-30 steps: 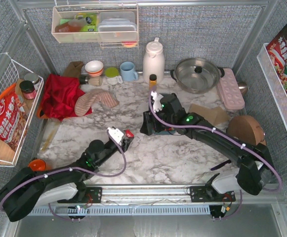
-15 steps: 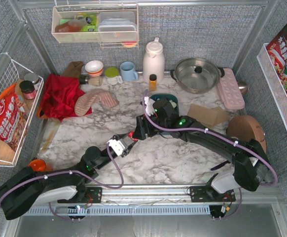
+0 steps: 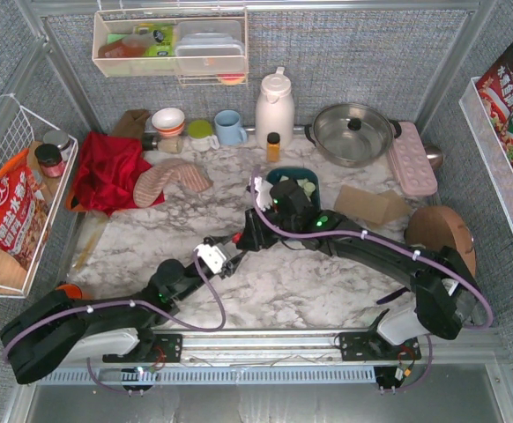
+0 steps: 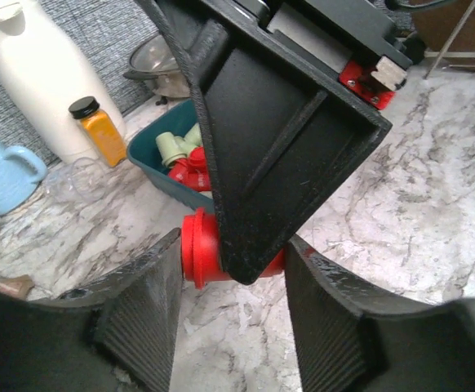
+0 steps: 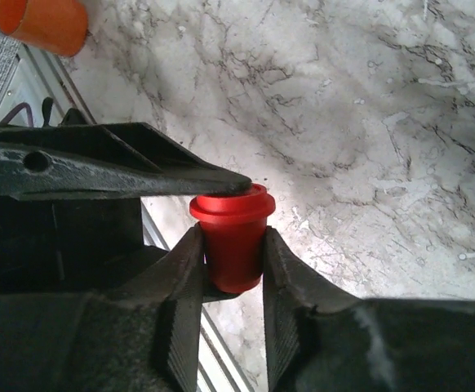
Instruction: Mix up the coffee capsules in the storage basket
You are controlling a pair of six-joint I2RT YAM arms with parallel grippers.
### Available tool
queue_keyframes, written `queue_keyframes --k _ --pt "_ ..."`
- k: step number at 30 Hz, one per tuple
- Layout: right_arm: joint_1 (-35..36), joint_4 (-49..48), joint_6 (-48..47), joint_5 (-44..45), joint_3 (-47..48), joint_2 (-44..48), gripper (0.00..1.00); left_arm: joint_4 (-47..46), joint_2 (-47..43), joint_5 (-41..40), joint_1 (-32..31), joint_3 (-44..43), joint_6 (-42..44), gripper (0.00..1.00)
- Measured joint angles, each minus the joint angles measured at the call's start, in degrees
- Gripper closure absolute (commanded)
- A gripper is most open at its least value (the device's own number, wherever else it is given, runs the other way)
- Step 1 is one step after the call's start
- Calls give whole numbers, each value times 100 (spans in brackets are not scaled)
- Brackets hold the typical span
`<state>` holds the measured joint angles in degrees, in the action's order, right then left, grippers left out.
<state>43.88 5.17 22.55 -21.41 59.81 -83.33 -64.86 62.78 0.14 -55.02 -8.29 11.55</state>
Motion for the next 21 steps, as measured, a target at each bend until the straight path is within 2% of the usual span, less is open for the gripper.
queue_keyframes --k 1,2,3,6,10,16,21 --pt "-2 -9 11 15 -22 0 80 -2 22 -44 0 0 4 25" --pt "-2 -11 57 74 -46 0 83 -20 37 -98 0 0 7 10" --pt "-2 -15 87 122 -74 4 85 -70 50 -175 0 0 -2 2" --pt "-35 20 94 393 -166 81 92 -216 61 -372 0 39 -133 1" --pt "-262 74 83 1078 -203 216 94 -245 -57 -745 -2 186 -295 1" --pt "-728 387 -348 2656 -179 140 93 138 -568 -1491 -2 223 -717 1" --pt "-994 730 -824 3998 -85 -295 86 1023 -1198 -2317 -4 175 -1158 1"
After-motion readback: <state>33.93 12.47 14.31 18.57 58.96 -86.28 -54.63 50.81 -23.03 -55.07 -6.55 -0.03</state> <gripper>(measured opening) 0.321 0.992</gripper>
